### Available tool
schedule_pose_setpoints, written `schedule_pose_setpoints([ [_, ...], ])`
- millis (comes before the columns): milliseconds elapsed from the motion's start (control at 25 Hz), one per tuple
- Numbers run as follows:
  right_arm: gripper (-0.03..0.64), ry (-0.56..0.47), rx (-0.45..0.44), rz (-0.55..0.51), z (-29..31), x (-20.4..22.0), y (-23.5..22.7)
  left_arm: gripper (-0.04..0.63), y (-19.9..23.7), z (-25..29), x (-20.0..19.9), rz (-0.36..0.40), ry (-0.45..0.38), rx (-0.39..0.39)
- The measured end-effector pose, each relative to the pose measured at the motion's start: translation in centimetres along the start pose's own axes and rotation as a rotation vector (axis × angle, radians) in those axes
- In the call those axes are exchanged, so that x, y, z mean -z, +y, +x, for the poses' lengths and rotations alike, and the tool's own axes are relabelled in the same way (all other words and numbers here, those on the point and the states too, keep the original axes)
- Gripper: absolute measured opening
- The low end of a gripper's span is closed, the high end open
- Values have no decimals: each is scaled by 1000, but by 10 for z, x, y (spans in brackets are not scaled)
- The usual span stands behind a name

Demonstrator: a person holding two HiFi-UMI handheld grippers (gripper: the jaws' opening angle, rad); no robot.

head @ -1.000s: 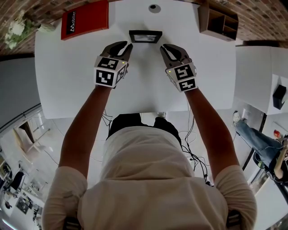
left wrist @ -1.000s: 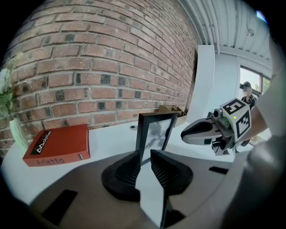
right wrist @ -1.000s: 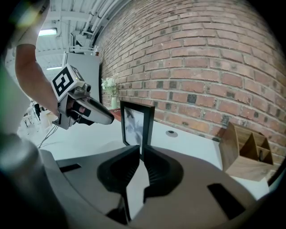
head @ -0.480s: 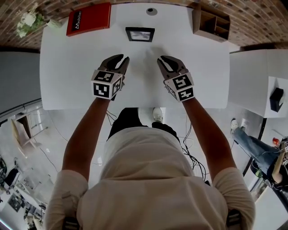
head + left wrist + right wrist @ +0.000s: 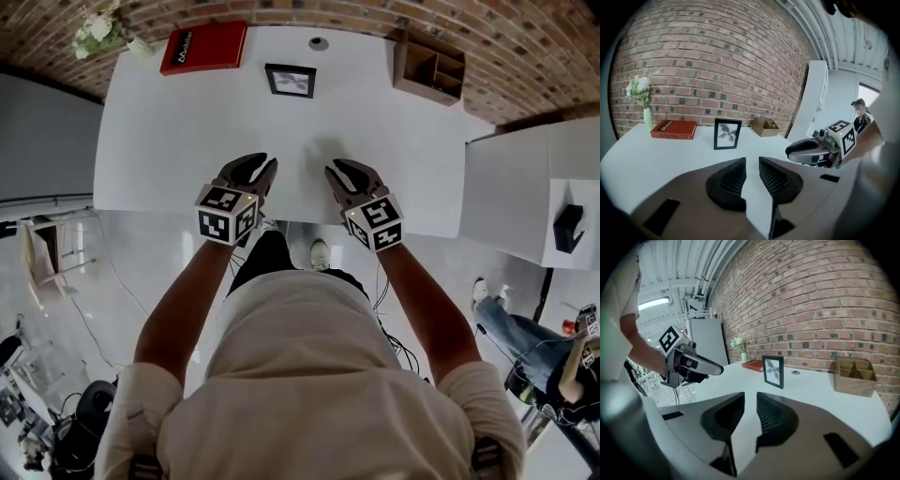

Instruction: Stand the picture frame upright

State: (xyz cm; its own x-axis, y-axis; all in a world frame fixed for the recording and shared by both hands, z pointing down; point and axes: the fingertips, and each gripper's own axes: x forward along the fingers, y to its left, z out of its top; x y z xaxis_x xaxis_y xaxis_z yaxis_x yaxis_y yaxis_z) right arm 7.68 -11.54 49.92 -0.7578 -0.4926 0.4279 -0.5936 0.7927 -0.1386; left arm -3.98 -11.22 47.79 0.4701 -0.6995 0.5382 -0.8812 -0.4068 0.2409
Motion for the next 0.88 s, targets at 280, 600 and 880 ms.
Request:
schedule_pose_setpoints([
  [280,60,-16,-71,9,-63,18,33,72,-65,-50,31,-5,23,0],
  [600,60,-3,-35,-5,-128,28,58,65,-111,-93,48,17,26,67],
  [880,60,-1,63,26,-147,22,83,57,-101,-125,52,44,26,144],
])
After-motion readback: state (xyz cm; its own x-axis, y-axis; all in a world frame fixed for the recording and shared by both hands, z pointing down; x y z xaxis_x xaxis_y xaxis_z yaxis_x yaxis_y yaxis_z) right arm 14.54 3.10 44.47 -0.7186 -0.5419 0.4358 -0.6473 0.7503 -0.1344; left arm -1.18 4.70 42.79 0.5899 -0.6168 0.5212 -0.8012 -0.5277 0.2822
